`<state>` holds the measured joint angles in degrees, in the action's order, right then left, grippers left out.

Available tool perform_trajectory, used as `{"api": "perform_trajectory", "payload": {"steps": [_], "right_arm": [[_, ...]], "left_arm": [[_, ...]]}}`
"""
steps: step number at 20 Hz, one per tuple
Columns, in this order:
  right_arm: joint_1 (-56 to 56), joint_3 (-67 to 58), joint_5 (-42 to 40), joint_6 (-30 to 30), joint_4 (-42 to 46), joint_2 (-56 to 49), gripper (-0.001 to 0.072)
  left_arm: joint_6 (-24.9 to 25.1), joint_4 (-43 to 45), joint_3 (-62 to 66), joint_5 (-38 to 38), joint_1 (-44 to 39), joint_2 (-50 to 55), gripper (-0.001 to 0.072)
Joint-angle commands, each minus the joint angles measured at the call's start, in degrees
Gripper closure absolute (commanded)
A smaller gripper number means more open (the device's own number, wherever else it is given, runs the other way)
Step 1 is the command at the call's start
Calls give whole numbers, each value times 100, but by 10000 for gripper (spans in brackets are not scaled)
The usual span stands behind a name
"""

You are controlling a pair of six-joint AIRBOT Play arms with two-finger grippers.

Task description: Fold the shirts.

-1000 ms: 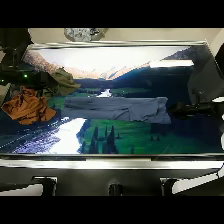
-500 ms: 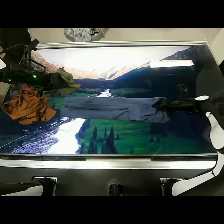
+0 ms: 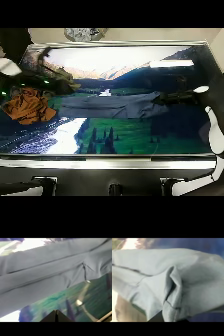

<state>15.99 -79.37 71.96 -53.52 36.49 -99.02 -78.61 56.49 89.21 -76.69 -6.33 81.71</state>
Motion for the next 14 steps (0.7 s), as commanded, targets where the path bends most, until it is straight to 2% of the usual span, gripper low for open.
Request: {"api": "perform_trajectory", "payload": {"steps": [1,5,7,8,10,14], "right_arm": [[-13,-597,876,-459,728,568,675],[-11,-756,1626,-831,1661,1495,675],[-11,-756,2061,-890,1930,1943,674],[-11,-756,2225,-892,2009,2177,674],[-11,-756,2356,-1047,2149,2599,674],[-11,-756,2553,-1239,2146,3294,674]], "left_arm": [[59,-584,-730,1163,-719,271,682],[63,-1543,-1038,2201,-1891,905,684],[61,-1871,-1005,2868,-2420,1255,684],[63,-2039,-883,2968,-2605,1469,684],[50,-2179,-413,2850,-2881,2002,684],[-518,-2205,651,2315,-3327,3073,685]]}}
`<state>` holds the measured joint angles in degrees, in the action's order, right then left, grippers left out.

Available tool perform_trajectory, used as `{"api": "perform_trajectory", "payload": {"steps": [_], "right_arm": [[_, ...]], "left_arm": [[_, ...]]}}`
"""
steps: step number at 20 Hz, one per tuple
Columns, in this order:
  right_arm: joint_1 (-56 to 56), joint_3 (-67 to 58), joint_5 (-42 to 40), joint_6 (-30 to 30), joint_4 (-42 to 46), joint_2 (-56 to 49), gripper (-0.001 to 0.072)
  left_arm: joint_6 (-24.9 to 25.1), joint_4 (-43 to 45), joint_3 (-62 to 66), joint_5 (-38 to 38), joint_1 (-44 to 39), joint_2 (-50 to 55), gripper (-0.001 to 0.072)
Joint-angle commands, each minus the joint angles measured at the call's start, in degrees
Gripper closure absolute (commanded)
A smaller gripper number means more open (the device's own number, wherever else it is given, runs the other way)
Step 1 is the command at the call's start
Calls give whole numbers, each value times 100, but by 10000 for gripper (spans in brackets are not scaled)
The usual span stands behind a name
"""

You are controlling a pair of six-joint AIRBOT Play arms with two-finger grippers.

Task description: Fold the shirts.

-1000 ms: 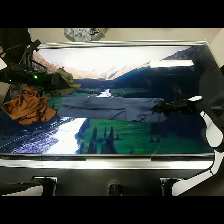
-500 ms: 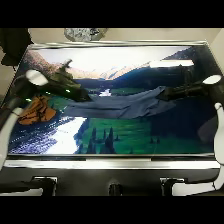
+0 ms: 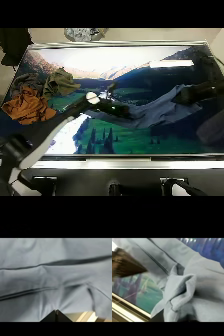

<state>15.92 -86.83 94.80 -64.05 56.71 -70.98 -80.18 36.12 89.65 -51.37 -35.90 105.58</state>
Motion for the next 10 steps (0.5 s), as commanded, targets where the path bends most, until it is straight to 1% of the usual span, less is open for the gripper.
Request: {"api": "perform_trajectory", "payload": {"steps": [1,3,7,8,10], "right_arm": [[-4,-11,326,-208,127,619,674],[-4,-11,398,-291,127,787,674],[-4,-11,684,-330,140,868,673],[-4,-11,706,-330,203,866,673],[-4,-11,706,-326,472,835,673]], "left_arm": [[-435,-225,774,-317,-490,874,685],[-428,-658,968,-385,-756,1172,685],[-426,-1635,1003,66,-1084,1530,685],[-350,-1781,1003,63,-1091,1580,687],[-63,-1683,1001,2,-986,1506,690]]}}
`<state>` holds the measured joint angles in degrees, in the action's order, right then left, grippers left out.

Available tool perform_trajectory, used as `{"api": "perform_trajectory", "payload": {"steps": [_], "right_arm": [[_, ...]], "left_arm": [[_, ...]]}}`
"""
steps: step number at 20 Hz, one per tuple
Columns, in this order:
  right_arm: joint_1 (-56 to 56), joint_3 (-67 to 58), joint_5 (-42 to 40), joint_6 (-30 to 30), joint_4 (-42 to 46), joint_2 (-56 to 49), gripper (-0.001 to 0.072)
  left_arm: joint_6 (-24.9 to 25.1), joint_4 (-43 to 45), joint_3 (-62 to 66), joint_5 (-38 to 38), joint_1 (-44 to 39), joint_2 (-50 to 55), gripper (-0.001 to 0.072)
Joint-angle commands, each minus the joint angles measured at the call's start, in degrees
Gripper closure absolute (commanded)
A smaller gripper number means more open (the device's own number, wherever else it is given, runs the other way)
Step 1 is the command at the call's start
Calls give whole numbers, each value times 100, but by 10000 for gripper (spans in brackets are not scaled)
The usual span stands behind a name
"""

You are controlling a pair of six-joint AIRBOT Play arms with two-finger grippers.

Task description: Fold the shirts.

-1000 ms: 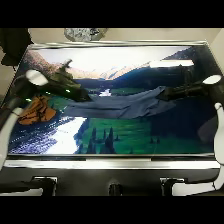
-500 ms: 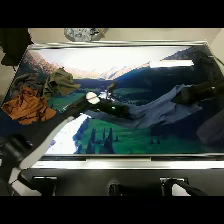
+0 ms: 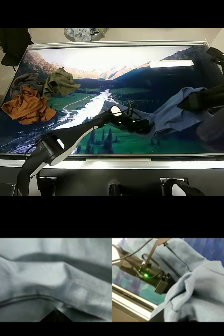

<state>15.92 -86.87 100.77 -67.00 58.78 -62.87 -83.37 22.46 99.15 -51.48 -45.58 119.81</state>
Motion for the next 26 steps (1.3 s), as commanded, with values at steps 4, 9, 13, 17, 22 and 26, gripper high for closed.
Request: {"api": "perform_trajectory", "payload": {"steps": [4,9,13,17,22,26], "right_arm": [[-13,-7,-35,59,2,-461,676],[-1049,-7,-728,4,-437,-1244,675],[-2094,-7,-1786,-415,-730,-2129,673],[-2756,-7,-2907,-828,-1661,-3154,515],[-2809,-7,-3351,-422,-2094,-3423,83],[-1751,-7,-2319,-417,-887,-2968,80]], "left_arm": [[205,1521,50,-317,695,-883,690],[175,2715,50,-501,2057,-2664,689],[197,2712,48,-688,2881,-3939,687],[197,2712,48,-706,3060,-4883,687],[197,2806,48,-813,3051,-5213,687],[195,3213,-24,-918,3051,-5200,686]]}}
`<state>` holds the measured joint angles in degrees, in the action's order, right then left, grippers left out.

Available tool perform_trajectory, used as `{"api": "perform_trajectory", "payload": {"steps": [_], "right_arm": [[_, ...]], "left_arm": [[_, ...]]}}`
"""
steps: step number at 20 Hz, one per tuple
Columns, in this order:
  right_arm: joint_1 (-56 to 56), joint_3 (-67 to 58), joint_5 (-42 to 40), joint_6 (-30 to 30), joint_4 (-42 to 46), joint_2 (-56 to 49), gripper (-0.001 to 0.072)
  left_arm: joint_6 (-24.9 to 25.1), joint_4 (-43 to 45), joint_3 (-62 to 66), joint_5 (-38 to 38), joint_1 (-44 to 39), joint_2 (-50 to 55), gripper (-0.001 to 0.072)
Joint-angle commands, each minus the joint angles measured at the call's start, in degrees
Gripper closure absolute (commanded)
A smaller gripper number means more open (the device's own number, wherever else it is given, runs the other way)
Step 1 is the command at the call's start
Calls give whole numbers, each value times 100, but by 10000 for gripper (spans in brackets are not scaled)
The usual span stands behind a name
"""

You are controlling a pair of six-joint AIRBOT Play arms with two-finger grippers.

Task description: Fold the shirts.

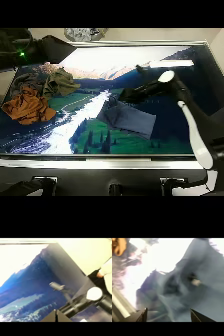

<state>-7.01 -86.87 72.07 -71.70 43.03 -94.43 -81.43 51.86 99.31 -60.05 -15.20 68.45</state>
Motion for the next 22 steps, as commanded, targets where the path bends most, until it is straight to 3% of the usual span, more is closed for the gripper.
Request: {"api": "perform_trajectory", "payload": {"steps": [1,4,6,10,13,19,20,21,22], "right_arm": [[918,-7,922,59,1088,319,66],[1882,59,1930,227,2577,566,61],[2310,776,1888,337,2830,859,62],[2455,2894,411,848,1176,1233,49],[2455,3814,-455,1314,162,1228,50],[2135,4166,-909,1390,-149,1078,80],[1939,4166,-1108,1392,-271,1047,196],[1766,4157,-1449,1497,-448,1049,511],[1692,4072,-1517,1624,-612,1058,671]], "left_arm": [[0,337,-52,-63,13,-63,686],[-2,586,-50,-66,17,-63,686],[-2,627,-52,-66,24,-63,686],[-11,625,-50,-61,24,-63,686],[-24,623,-50,-63,22,-63,686],[-138,623,-50,-59,22,-63,686],[-136,623,-50,-59,24,-63,686],[-136,625,-50,-59,24,-63,686],[-133,625,-50,-61,24,-63,686]]}}
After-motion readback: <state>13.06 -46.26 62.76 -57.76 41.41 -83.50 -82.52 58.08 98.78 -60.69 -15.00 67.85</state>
